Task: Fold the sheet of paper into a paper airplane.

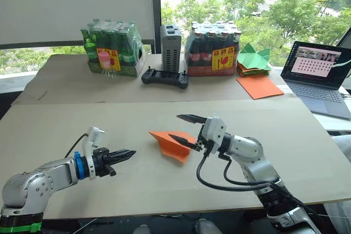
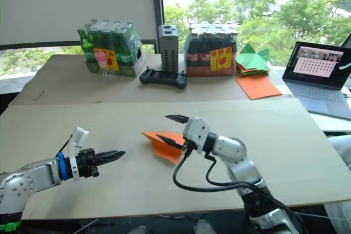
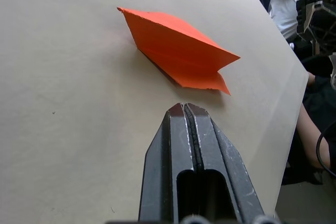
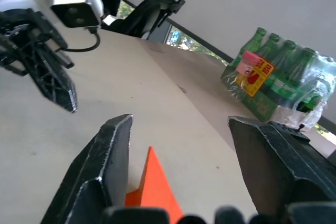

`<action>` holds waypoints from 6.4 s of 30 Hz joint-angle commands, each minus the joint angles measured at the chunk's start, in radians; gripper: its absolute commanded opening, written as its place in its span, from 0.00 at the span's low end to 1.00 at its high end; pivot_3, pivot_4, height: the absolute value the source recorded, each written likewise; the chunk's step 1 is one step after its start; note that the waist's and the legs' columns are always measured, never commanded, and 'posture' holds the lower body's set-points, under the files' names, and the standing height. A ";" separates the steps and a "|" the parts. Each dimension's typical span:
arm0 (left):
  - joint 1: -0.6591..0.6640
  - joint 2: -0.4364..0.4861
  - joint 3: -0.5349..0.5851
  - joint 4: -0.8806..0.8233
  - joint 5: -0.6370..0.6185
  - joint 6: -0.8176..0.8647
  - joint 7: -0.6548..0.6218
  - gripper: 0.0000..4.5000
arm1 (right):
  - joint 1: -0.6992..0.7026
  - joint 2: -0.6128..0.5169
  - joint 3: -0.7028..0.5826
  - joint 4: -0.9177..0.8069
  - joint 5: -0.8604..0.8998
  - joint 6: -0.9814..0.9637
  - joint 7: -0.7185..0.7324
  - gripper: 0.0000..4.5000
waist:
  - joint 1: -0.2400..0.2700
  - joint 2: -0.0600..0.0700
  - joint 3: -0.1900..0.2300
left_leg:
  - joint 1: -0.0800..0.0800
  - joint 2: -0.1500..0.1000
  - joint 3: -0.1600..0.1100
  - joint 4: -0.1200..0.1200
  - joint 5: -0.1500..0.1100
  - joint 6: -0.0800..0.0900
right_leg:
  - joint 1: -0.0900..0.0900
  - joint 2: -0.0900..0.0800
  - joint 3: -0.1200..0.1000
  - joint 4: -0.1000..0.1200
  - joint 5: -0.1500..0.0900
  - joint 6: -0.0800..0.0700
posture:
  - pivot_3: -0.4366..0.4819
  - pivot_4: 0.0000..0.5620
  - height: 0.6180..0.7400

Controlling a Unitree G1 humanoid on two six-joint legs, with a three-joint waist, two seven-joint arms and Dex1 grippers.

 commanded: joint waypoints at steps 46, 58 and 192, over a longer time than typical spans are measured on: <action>-0.221 -0.157 -0.447 0.218 0.429 -0.297 -0.097 0.00 | 0.114 0.046 0.000 0.007 -0.146 0.240 -0.103 0.00 | 0.000 0.000 0.000 | 0.000 -0.001 0.000 0.003 0.000 0.000 | 0.001 0.000 0.000 0.001 0.000 0.000 | 0.48 0.27 1.00; -0.206 -0.156 -0.436 0.212 0.431 -0.292 -0.090 0.00 | 0.129 0.033 0.049 -0.011 -0.159 0.260 -0.040 0.00 | -0.001 0.000 0.000 | 0.000 -0.001 0.000 0.003 0.000 0.000 | 0.001 0.000 0.000 0.001 0.000 0.000 | 0.48 0.27 1.00; -0.271 -0.195 -0.391 0.347 0.496 -0.317 -0.128 0.00 | 0.152 -0.139 0.193 -0.097 -0.272 0.176 -0.127 0.01 | 0.000 0.001 -0.001 | -0.002 -0.001 0.000 0.010 0.000 0.001 | 0.003 0.000 0.000 0.001 0.000 0.002 | 0.48 0.27 1.00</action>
